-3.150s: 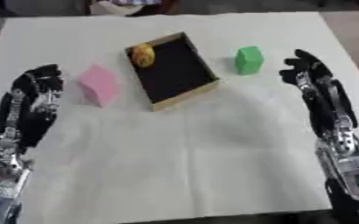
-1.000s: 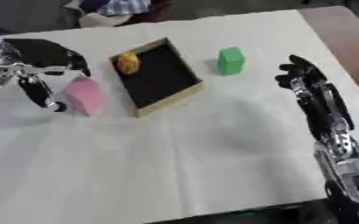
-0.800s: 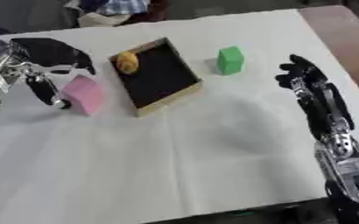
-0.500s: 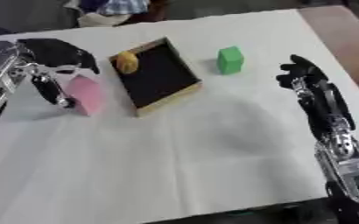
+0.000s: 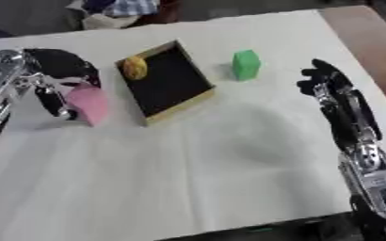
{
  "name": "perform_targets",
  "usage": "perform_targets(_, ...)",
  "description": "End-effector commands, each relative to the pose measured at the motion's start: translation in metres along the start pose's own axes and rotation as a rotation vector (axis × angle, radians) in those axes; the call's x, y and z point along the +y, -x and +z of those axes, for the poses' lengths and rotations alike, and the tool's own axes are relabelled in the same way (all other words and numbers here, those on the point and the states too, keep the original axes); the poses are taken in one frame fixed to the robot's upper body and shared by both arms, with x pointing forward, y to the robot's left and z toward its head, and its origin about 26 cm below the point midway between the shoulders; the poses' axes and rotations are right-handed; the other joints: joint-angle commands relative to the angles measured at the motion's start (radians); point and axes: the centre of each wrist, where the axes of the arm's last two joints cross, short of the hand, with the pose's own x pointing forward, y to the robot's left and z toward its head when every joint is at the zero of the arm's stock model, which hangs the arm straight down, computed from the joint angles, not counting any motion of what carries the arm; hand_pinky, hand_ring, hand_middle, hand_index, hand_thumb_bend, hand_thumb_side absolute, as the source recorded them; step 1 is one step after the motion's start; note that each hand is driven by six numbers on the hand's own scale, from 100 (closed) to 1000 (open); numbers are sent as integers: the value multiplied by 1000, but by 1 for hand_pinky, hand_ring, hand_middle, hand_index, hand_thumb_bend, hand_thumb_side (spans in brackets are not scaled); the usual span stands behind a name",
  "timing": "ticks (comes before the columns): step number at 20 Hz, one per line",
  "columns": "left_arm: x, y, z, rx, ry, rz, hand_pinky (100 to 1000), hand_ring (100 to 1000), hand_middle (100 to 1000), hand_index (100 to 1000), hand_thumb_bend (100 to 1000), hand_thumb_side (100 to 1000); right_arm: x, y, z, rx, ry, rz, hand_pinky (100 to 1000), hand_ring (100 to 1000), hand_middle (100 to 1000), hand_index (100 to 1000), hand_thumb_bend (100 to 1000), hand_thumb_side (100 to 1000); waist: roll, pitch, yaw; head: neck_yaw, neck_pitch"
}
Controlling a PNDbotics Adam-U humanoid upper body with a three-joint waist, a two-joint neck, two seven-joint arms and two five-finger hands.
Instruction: Pick up objects on the table and place them in the box.
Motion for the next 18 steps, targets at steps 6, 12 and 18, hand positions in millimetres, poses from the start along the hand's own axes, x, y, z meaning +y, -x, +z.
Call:
perform_targets(6, 22, 10, 23, 36, -48, -31, 742, 612, 550, 655, 458, 132, -4, -4, -2, -16, 4, 12, 780, 738, 758, 901, 100, 684, -2, -30, 2, -6, -2)
perform_targets(12, 54, 7, 46, 48, -173, -58, 741, 608, 543, 644, 435, 119, -4, -3, -2, -13, 5, 14, 780, 737, 758, 901, 100, 683, -1, -31, 2, -11, -2)
perform_targets(18, 96, -7, 41, 23, -264, -93, 743, 622, 558, 656, 432, 109, -3, -3, -1, -10, 1, 11, 780, 737, 757, 901, 100, 685, -3, -35, 0, -10, -2)
